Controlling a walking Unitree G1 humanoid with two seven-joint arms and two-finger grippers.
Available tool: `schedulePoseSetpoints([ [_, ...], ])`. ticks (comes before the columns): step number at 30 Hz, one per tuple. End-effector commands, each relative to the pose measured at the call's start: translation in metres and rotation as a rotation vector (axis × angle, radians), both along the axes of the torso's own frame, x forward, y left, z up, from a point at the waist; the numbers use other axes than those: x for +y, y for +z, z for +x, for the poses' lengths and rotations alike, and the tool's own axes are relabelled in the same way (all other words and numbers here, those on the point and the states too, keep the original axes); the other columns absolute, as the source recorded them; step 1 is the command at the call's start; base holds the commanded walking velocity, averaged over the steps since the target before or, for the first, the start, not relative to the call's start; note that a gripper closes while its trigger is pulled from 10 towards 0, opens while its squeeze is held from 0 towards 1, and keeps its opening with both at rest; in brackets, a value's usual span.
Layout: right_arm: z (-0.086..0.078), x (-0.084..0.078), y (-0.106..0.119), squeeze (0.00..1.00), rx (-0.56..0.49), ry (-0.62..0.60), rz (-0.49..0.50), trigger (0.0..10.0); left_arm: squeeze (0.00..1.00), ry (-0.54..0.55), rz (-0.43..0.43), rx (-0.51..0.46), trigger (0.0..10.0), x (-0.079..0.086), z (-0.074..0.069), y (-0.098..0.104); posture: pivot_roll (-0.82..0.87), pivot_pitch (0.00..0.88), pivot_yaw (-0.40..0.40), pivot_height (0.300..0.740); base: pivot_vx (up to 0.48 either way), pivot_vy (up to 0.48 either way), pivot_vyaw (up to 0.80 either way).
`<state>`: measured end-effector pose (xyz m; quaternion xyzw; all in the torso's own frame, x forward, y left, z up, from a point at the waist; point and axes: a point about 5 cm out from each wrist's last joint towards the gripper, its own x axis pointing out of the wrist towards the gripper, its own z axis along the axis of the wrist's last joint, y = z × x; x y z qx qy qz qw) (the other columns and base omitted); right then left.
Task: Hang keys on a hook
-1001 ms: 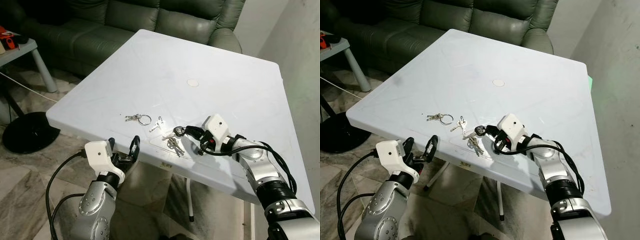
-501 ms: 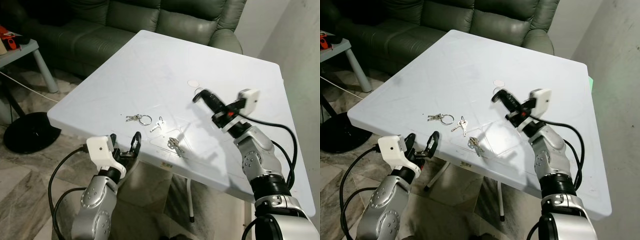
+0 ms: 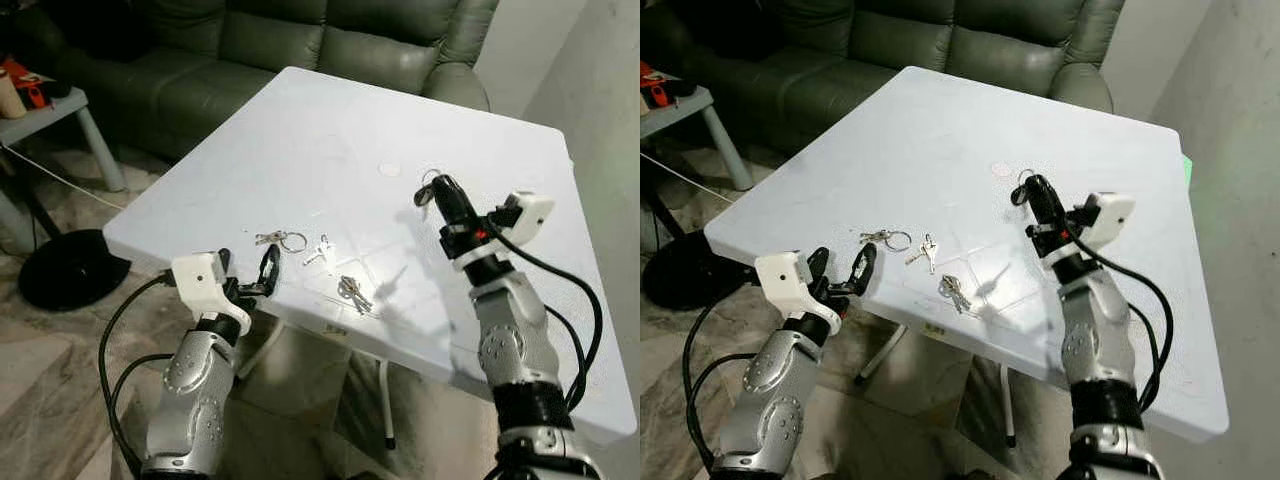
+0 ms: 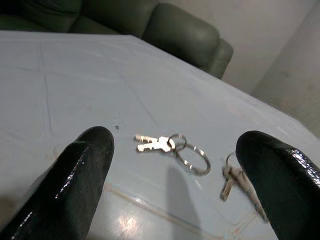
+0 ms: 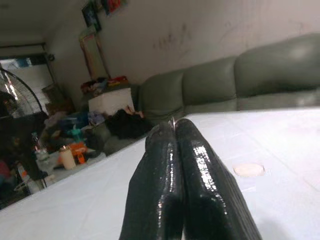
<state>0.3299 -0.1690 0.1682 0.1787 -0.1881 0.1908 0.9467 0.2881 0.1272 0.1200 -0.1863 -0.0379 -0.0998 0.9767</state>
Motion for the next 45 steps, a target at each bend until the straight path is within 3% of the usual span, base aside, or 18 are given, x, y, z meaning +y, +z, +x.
schedulePoseSetpoints([
  [1, -0.004, 0.003, 0.007, 0.00, -0.031, -0.016, -0.025, 10.0, 0.00, 0.003, -0.029, -0.003, 10.0, 0.002, 0.004, 0.002, 0.03, 0.010, -0.075, 0.702, 0.000, 0.000, 0.00],
  [16, -0.025, 0.003, -0.010, 0.00, 0.061, -0.125, -0.089, 10.0, 0.00, 0.010, 0.025, -0.067, 10.0, 0.015, 0.022, 0.012, 0.01, 0.000, -0.063, 0.702, 0.000, 0.000, 0.00],
  [32, -0.021, 0.005, -0.024, 0.00, 0.175, -0.183, -0.179, 10.0, 0.00, 0.030, 0.030, -0.069, 10.0, 0.017, 0.032, 0.013, 0.01, 0.000, -0.062, 0.702, 0.000, 0.000, 0.00],
  [45, -0.021, 0.012, -0.032, 0.00, 0.203, -0.178, -0.202, 10.0, 0.00, 0.053, 0.035, -0.077, 10.0, 0.020, 0.034, 0.012, 0.02, 0.000, -0.059, 0.702, 0.000, 0.000, -0.76],
])
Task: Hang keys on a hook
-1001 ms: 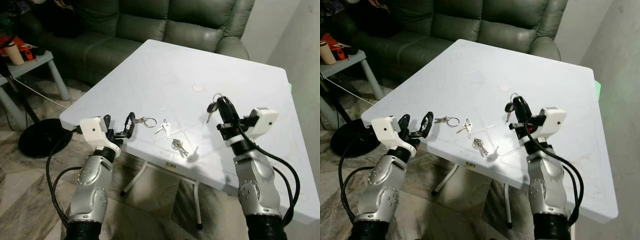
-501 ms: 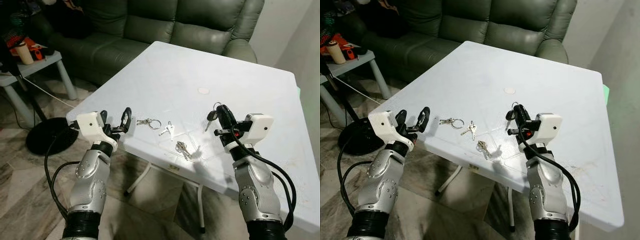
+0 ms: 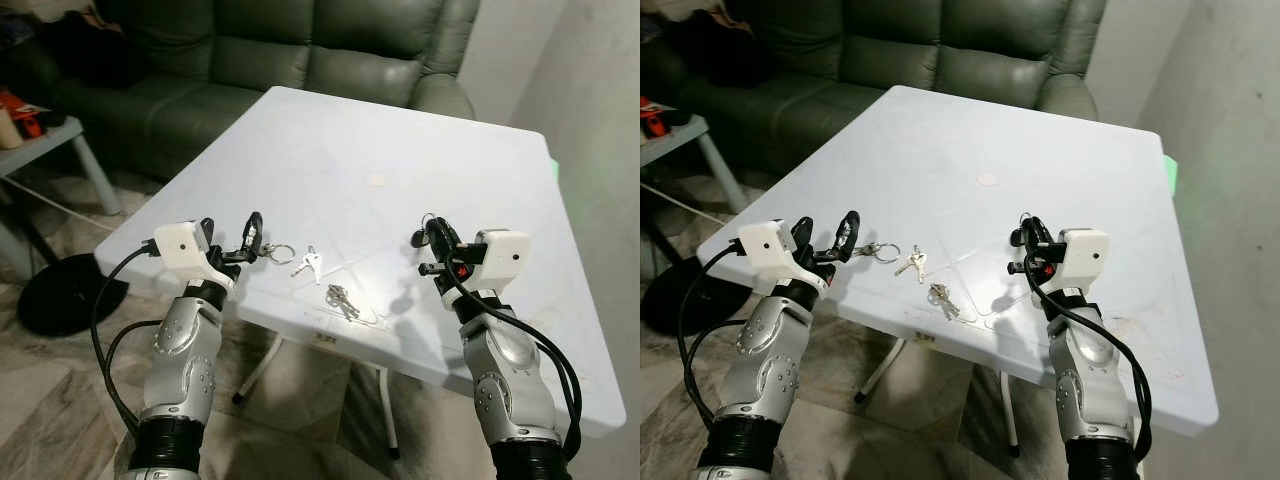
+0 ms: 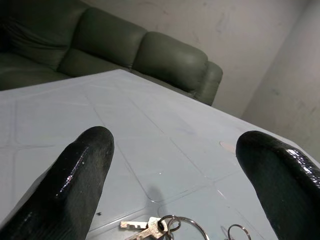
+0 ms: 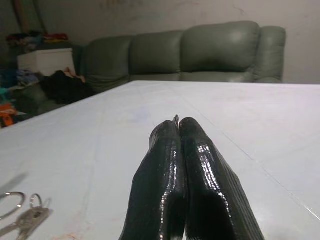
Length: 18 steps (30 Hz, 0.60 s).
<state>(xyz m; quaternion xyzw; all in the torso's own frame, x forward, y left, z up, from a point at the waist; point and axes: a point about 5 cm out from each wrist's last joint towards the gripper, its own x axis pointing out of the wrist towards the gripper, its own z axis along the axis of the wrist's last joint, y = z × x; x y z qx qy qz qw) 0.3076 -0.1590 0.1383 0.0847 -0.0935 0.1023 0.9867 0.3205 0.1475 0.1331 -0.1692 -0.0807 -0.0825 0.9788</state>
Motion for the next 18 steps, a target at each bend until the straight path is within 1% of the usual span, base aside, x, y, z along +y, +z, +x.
schedulePoseSetpoints([
  [1, 0.0010, 0.0024, -0.0018, 0.00, 0.014, 0.007, -0.003, 10.0, 0.00, 0.003, 0.011, 0.004, 10.0, 0.0000, 0.0014, -0.0009, 0.02, 0.000, -0.059, 0.702, 0.000, 0.000, -0.78],
  [6, 0.0002, 0.0051, -0.0035, 0.00, 0.022, 0.017, -0.008, 10.0, 0.00, 0.004, 0.016, 0.010, 10.0, 0.0005, 0.0014, -0.0021, 0.02, 0.000, -0.062, 0.702, 0.000, 0.000, -0.78],
  [18, -0.0030, 0.0054, -0.0075, 0.00, 0.036, 0.020, -0.013, 10.0, 0.00, 0.008, 0.017, 0.024, 10.0, 0.0005, 0.0008, -0.0056, 0.02, 0.000, -0.065, 0.702, 0.000, 0.000, -0.78],
])
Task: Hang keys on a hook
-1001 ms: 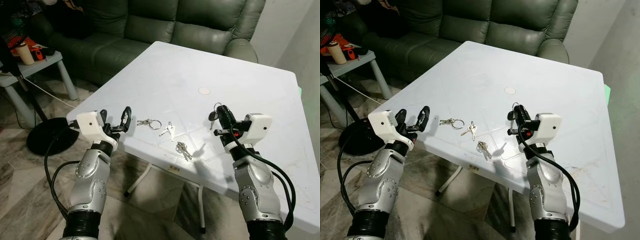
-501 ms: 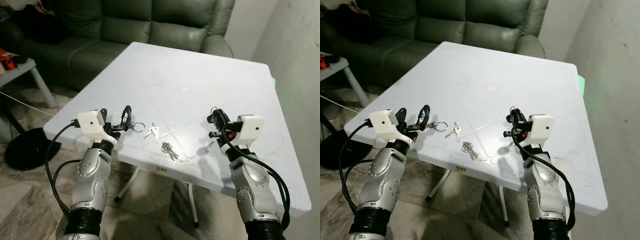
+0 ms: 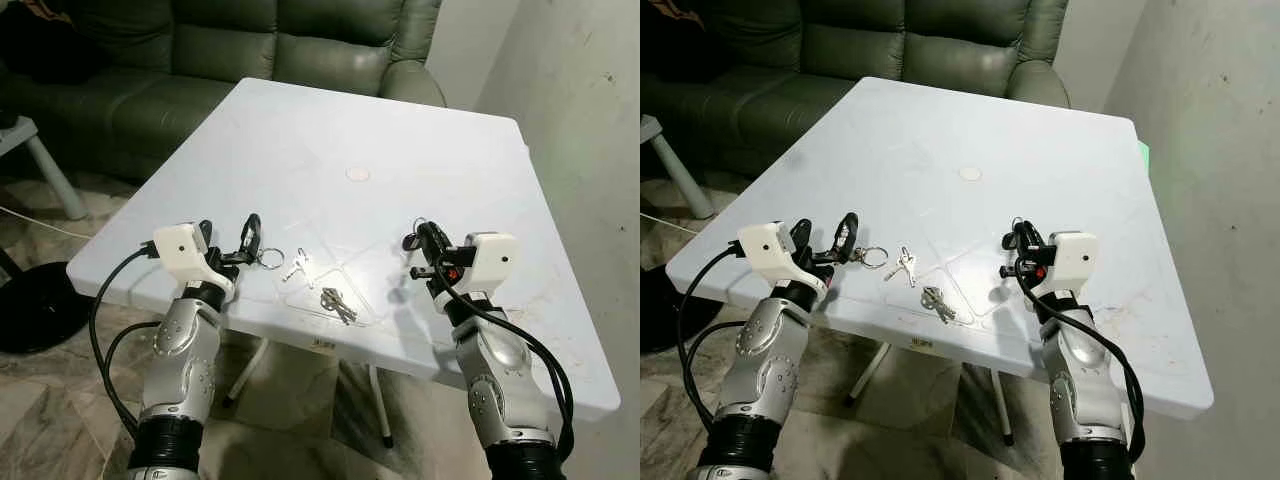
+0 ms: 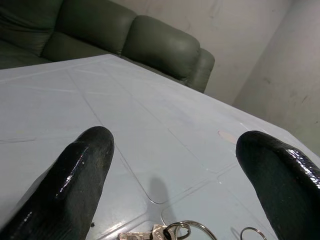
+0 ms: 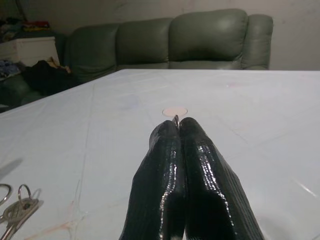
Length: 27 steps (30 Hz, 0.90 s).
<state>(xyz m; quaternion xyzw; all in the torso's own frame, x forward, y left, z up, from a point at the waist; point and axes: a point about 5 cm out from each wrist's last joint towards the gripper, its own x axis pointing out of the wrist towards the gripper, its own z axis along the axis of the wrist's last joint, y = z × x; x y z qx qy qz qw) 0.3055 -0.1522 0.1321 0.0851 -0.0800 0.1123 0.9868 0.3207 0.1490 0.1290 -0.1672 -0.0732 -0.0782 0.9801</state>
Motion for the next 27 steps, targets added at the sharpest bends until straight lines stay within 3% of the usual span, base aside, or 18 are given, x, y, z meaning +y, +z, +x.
schedulePoseSetpoints([
  [1, -0.0010, -0.0012, -0.0017, 0.00, 0.012, 0.000, -0.010, 10.0, 0.00, 0.002, 0.012, 0.010, 10.0, -0.0010, 0.0007, -0.0020, 0.02, 0.000, -0.065, 0.702, 0.000, 0.000, -0.78],
  [19, -0.0008, 0.0009, -0.0021, 0.00, 0.017, 0.011, -0.008, 10.0, 0.00, 0.010, 0.016, 0.020, 10.0, 0.0005, 0.0009, -0.0039, 0.02, 0.000, -0.070, 0.702, 0.000, -0.018, -0.78],
  [24, -0.0009, 0.0010, -0.0020, 0.00, 0.017, 0.012, -0.009, 10.0, 0.00, 0.016, 0.016, 0.022, 10.0, 0.0010, 0.0010, -0.0041, 0.02, 0.000, -0.070, 0.702, 0.000, 0.450, -0.78],
  [27, -0.0010, 0.0007, -0.0022, 0.00, 0.019, 0.014, -0.011, 10.0, 0.00, 0.028, 0.018, 0.022, 10.0, 0.0015, 0.0013, -0.0042, 0.02, 0.000, -0.074, 0.702, 0.000, 0.000, -0.78],
])
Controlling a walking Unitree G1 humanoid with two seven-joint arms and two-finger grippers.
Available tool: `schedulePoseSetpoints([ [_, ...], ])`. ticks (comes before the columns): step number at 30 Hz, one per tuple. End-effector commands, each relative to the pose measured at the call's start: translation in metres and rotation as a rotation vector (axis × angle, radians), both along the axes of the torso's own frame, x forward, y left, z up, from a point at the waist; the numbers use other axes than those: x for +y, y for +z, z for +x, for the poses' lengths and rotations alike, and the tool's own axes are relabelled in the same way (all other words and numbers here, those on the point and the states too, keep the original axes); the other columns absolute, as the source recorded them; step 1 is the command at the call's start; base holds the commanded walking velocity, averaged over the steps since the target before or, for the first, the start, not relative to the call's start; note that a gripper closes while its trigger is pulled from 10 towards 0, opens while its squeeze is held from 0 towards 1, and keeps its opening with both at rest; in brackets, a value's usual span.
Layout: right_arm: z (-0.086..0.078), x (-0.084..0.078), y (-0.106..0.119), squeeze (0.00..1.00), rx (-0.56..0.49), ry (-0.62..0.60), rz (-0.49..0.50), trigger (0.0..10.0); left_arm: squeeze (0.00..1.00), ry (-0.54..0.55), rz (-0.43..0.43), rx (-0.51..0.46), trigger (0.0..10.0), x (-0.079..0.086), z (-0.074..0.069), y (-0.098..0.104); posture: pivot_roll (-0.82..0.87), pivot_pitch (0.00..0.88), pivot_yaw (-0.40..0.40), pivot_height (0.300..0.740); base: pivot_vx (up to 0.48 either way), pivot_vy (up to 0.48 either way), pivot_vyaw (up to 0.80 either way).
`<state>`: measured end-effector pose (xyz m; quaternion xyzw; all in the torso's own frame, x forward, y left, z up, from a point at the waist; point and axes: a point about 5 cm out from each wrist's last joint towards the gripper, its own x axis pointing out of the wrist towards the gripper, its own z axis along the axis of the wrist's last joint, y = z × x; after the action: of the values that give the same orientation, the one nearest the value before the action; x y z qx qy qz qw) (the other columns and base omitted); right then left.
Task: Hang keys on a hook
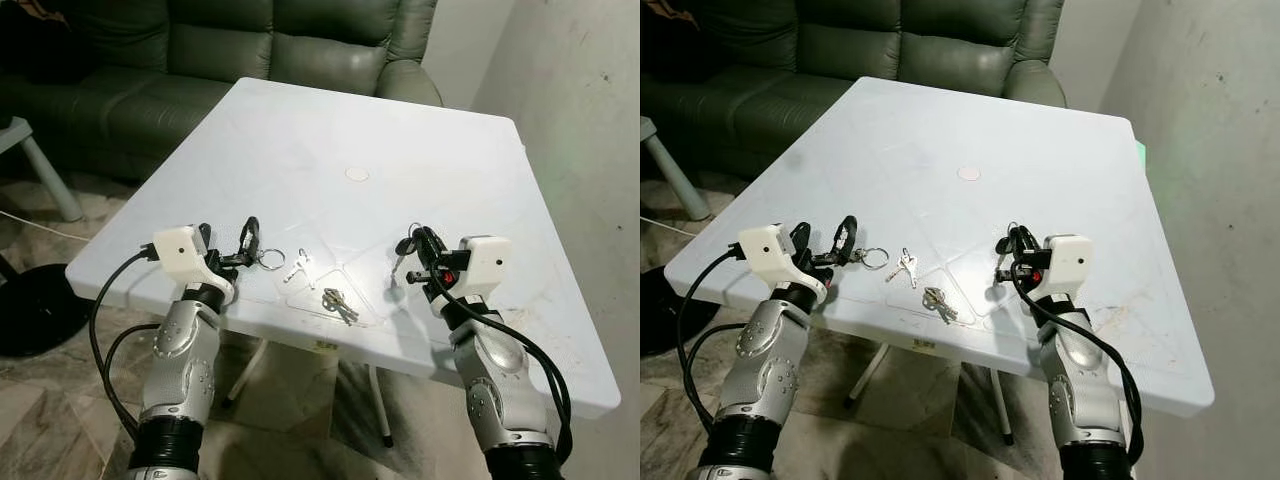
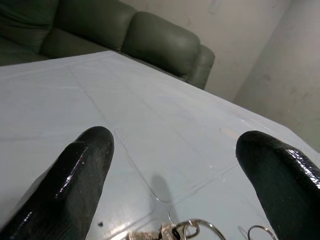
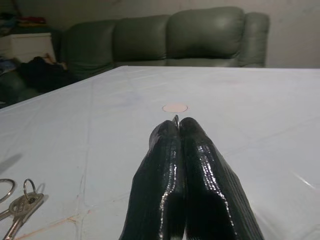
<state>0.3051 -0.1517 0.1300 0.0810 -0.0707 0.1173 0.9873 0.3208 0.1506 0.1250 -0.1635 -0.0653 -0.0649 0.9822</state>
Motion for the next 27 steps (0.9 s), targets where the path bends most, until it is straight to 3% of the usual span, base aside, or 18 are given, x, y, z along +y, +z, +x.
schedulePoseSetpoints([
  [1, -0.0006, 0.0002, 0.0000, 0.00, 0.002, 0.004, 0.000, 10.0, 0.00, 0.005, 0.009, 0.003, 10.0, -0.0001, 0.0011, -0.0003, 0.02, 0.000, -0.074, 0.702, 0.000, 0.000, -0.78],
  [27, 0.0005, -0.0009, 0.0018, 0.00, 0.004, 0.008, -0.006, 10.0, 0.00, 0.031, 0.001, 0.030, 10.0, -0.0002, 0.0025, -0.0027, 0.02, 0.000, -0.084, 0.702, 0.000, 0.000, -0.78],
])
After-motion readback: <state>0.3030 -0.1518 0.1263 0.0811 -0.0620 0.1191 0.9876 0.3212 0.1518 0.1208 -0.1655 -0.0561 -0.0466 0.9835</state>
